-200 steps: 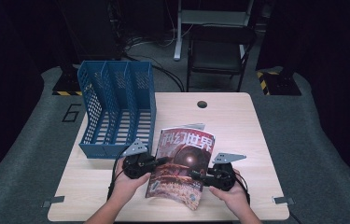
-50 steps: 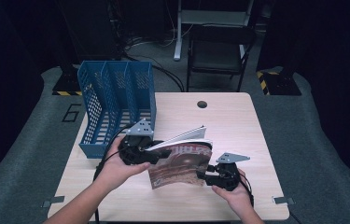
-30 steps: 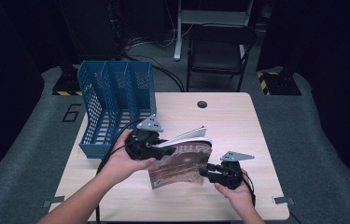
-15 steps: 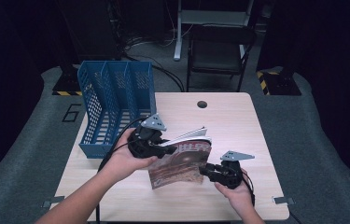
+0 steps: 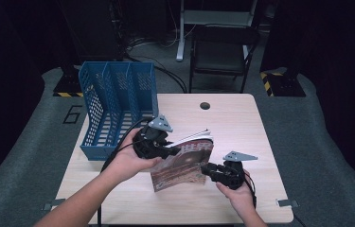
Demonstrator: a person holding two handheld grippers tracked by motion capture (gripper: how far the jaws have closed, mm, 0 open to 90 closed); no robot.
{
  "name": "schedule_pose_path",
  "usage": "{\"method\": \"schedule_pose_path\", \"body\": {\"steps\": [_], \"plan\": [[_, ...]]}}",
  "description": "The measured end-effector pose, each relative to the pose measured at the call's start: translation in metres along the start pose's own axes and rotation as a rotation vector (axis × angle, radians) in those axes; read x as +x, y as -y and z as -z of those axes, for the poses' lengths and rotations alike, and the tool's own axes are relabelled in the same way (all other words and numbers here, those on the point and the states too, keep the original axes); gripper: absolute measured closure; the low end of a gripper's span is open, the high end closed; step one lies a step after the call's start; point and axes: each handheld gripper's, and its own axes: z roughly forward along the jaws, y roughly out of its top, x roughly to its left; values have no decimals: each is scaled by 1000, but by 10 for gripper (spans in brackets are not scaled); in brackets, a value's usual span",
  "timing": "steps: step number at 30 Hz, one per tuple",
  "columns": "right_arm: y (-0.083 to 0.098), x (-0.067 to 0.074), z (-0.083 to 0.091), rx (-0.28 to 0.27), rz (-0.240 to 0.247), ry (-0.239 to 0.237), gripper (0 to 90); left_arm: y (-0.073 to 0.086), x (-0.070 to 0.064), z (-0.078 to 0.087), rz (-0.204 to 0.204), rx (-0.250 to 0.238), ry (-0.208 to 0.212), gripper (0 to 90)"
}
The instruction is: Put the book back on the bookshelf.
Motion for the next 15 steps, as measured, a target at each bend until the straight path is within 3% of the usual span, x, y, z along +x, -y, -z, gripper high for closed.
{"method": "schedule_pose_path", "body": {"steps": [15], "plan": [[0, -1, -3, -4, -1, -1, 628, -5, 0, 0, -16, 42, -10, 831]]}}
